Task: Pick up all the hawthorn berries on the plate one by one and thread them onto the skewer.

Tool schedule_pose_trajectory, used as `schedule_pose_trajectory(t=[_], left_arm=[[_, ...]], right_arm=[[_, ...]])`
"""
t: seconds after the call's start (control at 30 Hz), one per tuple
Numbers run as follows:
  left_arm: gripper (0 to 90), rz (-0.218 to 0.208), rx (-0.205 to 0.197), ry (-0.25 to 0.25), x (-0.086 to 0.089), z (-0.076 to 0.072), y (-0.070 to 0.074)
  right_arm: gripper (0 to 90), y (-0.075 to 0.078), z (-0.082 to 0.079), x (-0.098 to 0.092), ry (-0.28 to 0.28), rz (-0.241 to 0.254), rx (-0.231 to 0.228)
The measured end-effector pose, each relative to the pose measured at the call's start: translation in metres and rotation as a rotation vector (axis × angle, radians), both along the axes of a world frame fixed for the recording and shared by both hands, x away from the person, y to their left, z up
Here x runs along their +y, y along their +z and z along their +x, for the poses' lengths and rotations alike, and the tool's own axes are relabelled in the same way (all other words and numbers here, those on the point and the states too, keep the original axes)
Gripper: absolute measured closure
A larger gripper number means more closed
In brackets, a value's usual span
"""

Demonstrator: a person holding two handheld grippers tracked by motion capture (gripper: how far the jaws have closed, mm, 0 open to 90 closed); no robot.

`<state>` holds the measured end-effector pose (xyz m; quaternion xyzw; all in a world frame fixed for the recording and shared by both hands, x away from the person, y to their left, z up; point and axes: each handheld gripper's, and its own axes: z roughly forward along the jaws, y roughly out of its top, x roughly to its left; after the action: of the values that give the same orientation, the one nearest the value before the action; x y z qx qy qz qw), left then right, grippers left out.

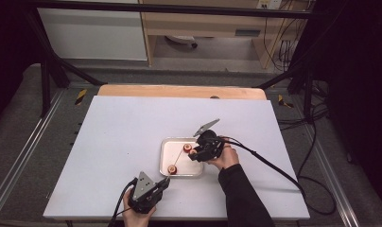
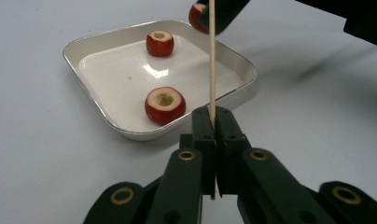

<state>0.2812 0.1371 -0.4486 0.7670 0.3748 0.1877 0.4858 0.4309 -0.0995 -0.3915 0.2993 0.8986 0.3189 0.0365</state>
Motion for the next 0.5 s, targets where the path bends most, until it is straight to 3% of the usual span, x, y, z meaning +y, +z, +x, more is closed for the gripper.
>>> schedule_pose_trajectory(t=[0.03, 0.07, 0.1, 0.13, 0.17, 0.2, 0.23, 0.5], left_arm=[[88.2, -0.005, 0.000, 0.003, -0.001, 0.000, 0.000], [88.2, -0.009, 0.000, 0.005, -0.001, 0.000, 0.000], [88.2, -0.012, 0.000, 0.007, -0.001, 0.000, 0.000], [88.2, -0.014, 0.000, 0.008, -0.001, 0.000, 0.000], [88.2, -0.016, 0.001, 0.010, -0.002, 0.000, 0.000], [88.2, -0.020, 0.002, 0.013, -0.003, 0.000, 0.000], [88.3, -0.023, 0.001, 0.016, -0.003, 0.000, 0.000], [88.3, -0.040, 0.013, 0.017, -0.008, 0.002, -0.002]], right_arm=[[61.4, 0.003, -0.001, -0.002, -0.016, 0.032, -0.010], [61.4, 0.003, -0.001, -0.002, -0.016, 0.032, -0.010], [61.3, 0.008, -0.004, -0.006, -0.050, 0.094, -0.031], [61.3, 0.008, -0.004, -0.006, -0.050, 0.094, -0.031], [61.3, 0.012, -0.006, -0.011, -0.084, 0.164, -0.045], [61.3, 0.012, -0.006, -0.011, -0.084, 0.164, -0.045], [61.4, 0.015, -0.008, -0.017, -0.118, 0.227, -0.055], [61.5, 0.022, -0.015, -0.032, -0.231, 0.495, -0.094]])
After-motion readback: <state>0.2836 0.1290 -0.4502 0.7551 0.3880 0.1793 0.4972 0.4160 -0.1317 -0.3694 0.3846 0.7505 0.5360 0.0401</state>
